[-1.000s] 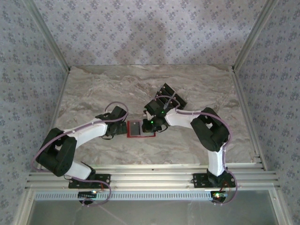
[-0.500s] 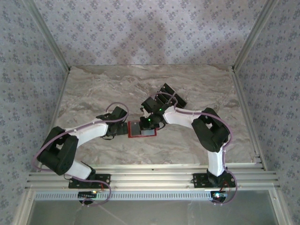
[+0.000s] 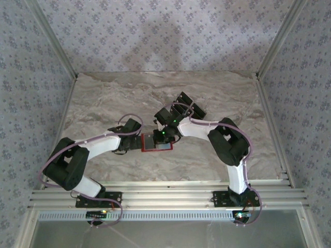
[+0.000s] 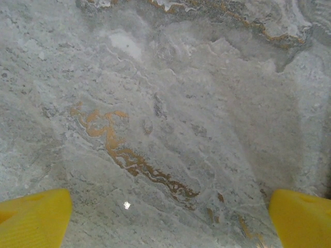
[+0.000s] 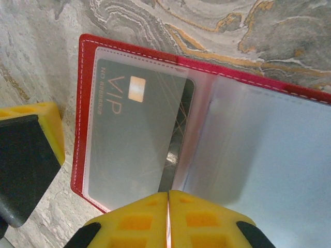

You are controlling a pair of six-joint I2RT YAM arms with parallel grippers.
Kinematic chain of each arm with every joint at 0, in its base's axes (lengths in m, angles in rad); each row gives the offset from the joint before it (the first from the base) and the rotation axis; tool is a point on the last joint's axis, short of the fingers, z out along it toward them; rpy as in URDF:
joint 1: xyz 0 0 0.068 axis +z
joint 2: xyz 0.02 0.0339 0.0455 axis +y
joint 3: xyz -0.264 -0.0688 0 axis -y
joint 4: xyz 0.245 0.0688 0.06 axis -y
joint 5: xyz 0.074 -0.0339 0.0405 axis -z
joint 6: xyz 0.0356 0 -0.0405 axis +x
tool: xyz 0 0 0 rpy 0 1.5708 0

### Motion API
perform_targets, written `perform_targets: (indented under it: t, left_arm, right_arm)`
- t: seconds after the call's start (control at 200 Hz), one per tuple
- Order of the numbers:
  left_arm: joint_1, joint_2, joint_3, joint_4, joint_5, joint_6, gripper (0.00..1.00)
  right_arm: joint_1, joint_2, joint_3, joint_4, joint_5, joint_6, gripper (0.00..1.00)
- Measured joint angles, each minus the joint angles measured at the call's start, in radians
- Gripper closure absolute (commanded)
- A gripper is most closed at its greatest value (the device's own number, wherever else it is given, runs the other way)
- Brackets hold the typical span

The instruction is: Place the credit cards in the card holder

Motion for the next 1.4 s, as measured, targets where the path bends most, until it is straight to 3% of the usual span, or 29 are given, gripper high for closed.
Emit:
perform_targets:
  t: [1.404]
  left_arm:
    - [-0.032, -0.006, -0.014, 0.014, -0.038, -0.027, 0.01]
  right_arm:
    - [-0.011, 0.002, -0.021, 0.096, -0.121, 0.100, 0.89]
